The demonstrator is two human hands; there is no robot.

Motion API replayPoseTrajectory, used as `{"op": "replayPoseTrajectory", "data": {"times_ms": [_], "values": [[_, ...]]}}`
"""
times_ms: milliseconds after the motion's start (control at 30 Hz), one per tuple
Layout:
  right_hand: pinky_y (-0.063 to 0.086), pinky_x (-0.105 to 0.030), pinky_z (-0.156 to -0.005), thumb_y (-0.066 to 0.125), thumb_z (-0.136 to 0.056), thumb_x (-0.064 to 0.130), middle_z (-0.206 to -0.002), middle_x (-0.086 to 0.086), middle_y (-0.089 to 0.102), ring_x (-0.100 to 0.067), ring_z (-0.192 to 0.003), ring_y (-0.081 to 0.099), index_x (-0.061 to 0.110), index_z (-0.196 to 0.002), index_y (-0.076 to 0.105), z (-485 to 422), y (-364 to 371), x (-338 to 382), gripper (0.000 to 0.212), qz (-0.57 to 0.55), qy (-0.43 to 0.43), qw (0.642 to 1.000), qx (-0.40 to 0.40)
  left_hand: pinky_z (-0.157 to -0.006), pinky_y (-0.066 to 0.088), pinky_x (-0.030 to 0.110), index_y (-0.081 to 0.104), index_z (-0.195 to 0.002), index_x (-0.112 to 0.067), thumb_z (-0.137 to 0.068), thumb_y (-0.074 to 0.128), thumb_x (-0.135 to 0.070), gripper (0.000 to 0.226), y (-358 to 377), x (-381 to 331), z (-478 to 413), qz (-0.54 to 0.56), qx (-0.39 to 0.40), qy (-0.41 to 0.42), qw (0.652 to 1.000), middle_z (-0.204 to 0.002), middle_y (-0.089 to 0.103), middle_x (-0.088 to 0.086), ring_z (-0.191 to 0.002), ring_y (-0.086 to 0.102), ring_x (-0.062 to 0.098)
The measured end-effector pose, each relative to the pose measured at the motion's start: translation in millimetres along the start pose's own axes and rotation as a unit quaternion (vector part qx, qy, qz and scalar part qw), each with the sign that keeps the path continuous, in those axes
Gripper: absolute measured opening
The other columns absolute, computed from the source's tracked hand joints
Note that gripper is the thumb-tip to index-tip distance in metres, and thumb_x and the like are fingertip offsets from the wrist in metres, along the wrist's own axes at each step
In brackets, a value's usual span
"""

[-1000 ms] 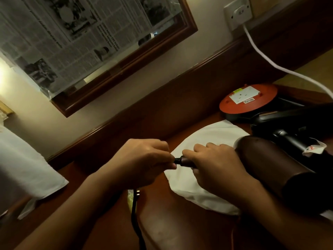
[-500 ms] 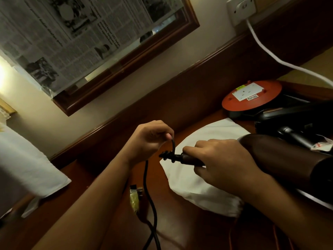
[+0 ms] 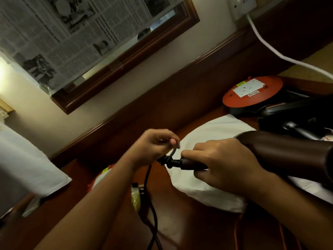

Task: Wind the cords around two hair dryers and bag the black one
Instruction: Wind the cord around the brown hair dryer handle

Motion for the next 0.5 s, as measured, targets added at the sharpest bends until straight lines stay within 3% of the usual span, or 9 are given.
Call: {"op": "replayPoseTrajectory", "data": {"times_ms": [100,200,233,300,400,500], "values": [[0.042,-0.025,-0.053,0.061,-0.079,0.042,-0.088,0.013,0.067,-0.013,-0.073,0.062,0.038,-0.118,0.062,3,-11,-7,0.039,-0.017,0.053,0.997,-0.052,-0.077,0.053,0.047,0.069,-0.095,-0.007,-0.100,0.049,0.000,0.021,24,0,2,0.040,-0.014,-0.062,0.997,-0.086,0.067,0.012,-0.084,0.064,0.027],[0.045,-0.024,-0.056,0.068,-0.080,0.039,-0.089,0.012,0.068,-0.013,-0.075,0.064,0.035,-0.119,0.063,2,-14,-12,0.039,-0.006,0.087,0.992,-0.091,-0.076,0.058,0.046,0.063,-0.105,-0.003,-0.107,0.044,-0.013,0.022,44,-12,13,0.152,-0.041,-0.122,0.980,-0.078,0.061,0.013,-0.073,0.063,0.025],[0.047,-0.024,-0.057,0.071,-0.080,0.037,-0.089,0.011,0.069,-0.014,-0.076,0.064,0.033,-0.119,0.063,1,-13,-13,0.040,0.001,0.098,0.990,-0.102,-0.076,0.059,0.047,0.061,-0.115,-0.008,-0.108,0.043,-0.022,0.024,50,-18,18,0.196,-0.033,-0.144,0.969,-0.078,0.059,0.012,-0.072,0.062,0.024],[0.051,-0.027,-0.057,0.076,-0.077,0.034,-0.089,0.007,0.071,-0.017,-0.076,0.066,0.029,-0.119,0.065,1,-12,-15,0.044,0.011,0.123,0.985,-0.117,-0.069,0.059,0.042,0.052,-0.133,-0.035,-0.107,0.046,-0.026,0.028,59,-26,29,0.232,-0.003,-0.173,0.957,-0.080,0.054,0.010,-0.070,0.059,0.024],[0.048,-0.025,-0.057,0.085,-0.071,0.030,-0.086,0.003,0.073,-0.021,-0.072,0.068,0.024,-0.114,0.070,1,-9,-18,0.046,0.038,0.150,0.981,-0.114,-0.062,0.048,0.030,0.035,-0.140,-0.057,-0.107,0.045,-0.034,0.042,60,-32,52,0.119,0.018,-0.182,0.976,-0.081,0.057,-0.004,-0.062,0.055,0.008],[0.050,-0.027,-0.056,0.087,-0.069,0.030,-0.086,0.002,0.074,-0.022,-0.071,0.068,0.024,-0.114,0.071,-2,-5,-14,0.048,0.045,0.137,0.982,-0.120,-0.060,0.047,0.018,0.017,-0.153,-0.049,-0.107,0.039,-0.041,0.052,51,-43,65,-0.061,0.006,-0.155,0.986,-0.093,0.067,-0.005,-0.067,0.062,0.004]]}}
Point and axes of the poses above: each hand's wrist, its own z-axis away from the middle knuckle, its own y-axis out of the palm, x = y × z, the point moved 2 cm from there along -z, towards the middle knuckle
